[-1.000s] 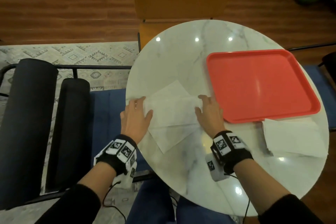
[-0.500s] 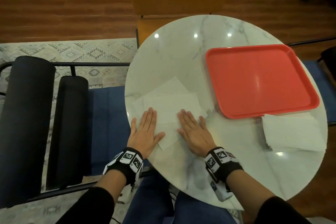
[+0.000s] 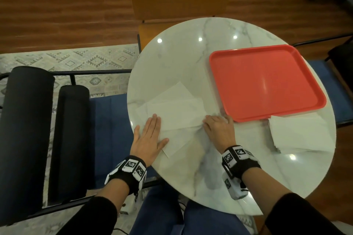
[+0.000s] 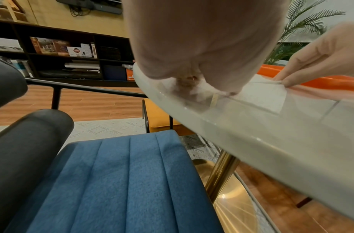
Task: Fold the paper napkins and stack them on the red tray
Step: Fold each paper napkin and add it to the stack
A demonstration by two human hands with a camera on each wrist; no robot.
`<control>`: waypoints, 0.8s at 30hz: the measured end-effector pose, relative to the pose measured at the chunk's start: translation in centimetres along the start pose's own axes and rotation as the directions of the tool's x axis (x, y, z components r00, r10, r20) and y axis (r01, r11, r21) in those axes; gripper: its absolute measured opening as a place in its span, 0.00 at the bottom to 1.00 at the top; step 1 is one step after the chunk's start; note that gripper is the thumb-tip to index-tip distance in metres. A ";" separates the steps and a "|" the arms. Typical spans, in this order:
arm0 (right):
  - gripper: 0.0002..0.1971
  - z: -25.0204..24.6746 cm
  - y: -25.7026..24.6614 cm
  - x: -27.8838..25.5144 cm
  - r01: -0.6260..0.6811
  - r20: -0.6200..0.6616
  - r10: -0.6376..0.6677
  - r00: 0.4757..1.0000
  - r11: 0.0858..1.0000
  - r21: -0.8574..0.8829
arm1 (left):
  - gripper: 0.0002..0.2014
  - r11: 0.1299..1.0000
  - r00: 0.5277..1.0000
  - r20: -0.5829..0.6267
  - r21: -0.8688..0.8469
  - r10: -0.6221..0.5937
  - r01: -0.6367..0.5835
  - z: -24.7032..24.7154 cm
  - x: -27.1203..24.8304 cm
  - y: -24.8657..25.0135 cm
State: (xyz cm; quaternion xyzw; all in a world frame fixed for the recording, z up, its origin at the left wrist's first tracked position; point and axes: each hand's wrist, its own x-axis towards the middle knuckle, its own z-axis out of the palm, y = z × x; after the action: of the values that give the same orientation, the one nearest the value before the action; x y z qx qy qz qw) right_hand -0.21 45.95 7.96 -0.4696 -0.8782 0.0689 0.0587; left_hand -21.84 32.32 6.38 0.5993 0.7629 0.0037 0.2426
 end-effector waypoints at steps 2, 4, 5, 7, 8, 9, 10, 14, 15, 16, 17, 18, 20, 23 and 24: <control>0.03 -0.4 0.2 0.4 -0.039 0.056 0.036 0.998 0.998 0.048 | 0.44 1.000 1.000 0.003 -0.015 -0.005 0.005 -0.3 0.0 0.1; 0.06 -1.0 0.4 0.9 -0.074 0.112 0.064 0.992 0.994 0.083 | 0.43 0.999 1.000 -0.003 -0.032 -0.015 0.015 -0.7 0.0 0.1; 0.07 -1.2 0.5 1.1 -0.085 0.127 0.072 0.989 0.992 0.094 | 0.43 0.999 1.000 -0.013 -0.042 -0.019 0.019 -0.9 0.0 0.3; 0.09 -1.6 0.6 1.3 -0.084 0.142 0.070 0.987 0.992 0.095 | 0.40 0.998 0.999 -0.032 -0.049 -0.035 0.033 -1.4 0.1 0.7; 0.09 -1.8 0.5 1.4 -0.084 0.147 0.070 0.987 0.992 0.095 | 0.37 0.997 0.998 -0.027 -0.044 -0.057 0.055 -1.8 0.2 1.0; 0.09 -2.1 0.4 1.5 -0.088 0.149 0.072 0.986 0.990 0.106 | 0.36 0.996 0.996 -0.018 -0.037 -0.082 0.081 -2.3 0.3 1.5; 0.08 -2.6 0.2 1.6 -0.089 0.140 0.071 0.988 0.988 0.129 | 0.37 0.995 0.995 -0.019 -0.026 -0.097 0.097 -3.0 0.4 2.1; 0.04 -6.0 -0.6 1.4 -0.026 0.051 0.011 0.999 0.951 0.309 | 0.35 0.999 0.991 -0.131 0.045 -0.002 0.008 -5.7 1.3 5.2; 0.03 -7.3 -0.6 1.1 -0.017 0.034 0.005 0.999 0.930 0.367 | 0.29 0.999 0.984 -0.176 0.049 0.027 -0.019 -6.5 1.5 6.0; 0.02 -8.4 -0.5 0.9 -0.023 0.027 0.013 1.000 0.906 0.423 | 0.21 0.999 0.974 -0.221 0.028 0.052 -0.047 -7.5 1.7 6.8; 0.02 -9.6 -0.2 0.6 -0.038 0.031 0.026 0.999 0.876 0.481 | 0.15 0.996 0.967 -0.245 -0.015 0.077 -0.083 -8.5 1.8 7.6; 0.04 -10.8 0.3 0.3 -0.064 0.053 0.042 0.998 0.837 0.543 | 0.11 0.989 0.962 -0.247 -0.067 0.113 -0.133 -9.5 1.8 8.5; 0.11 -13.2 1.6 -0.5 -0.125 0.119 0.061 0.991 0.741 0.659 | 0.08 0.960 0.962 -0.190 -0.164 0.195 -0.227 -11.2 1.7 10.2; 0.09 -15.8 4.8 -1.9 -0.205 0.173 0.112 0.979 0.603 0.771 | 0.07 0.906 0.956 -0.089 -0.305 0.281 -0.295 -12.9 1.5 13.3; 0.07 -16.4 6.1 -2.4 -0.241 0.191 0.147 0.970 0.539 0.807 | 0.06 0.879 0.950 -0.080 -0.362 0.301 -0.310 -13.3 1.4 14.5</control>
State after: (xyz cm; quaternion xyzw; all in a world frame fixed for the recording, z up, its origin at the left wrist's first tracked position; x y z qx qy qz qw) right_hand 8.89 48.37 22.88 -0.4776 -0.6878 0.5007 0.2195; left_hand -13.78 41.50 21.93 0.6555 0.6470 0.1920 0.3391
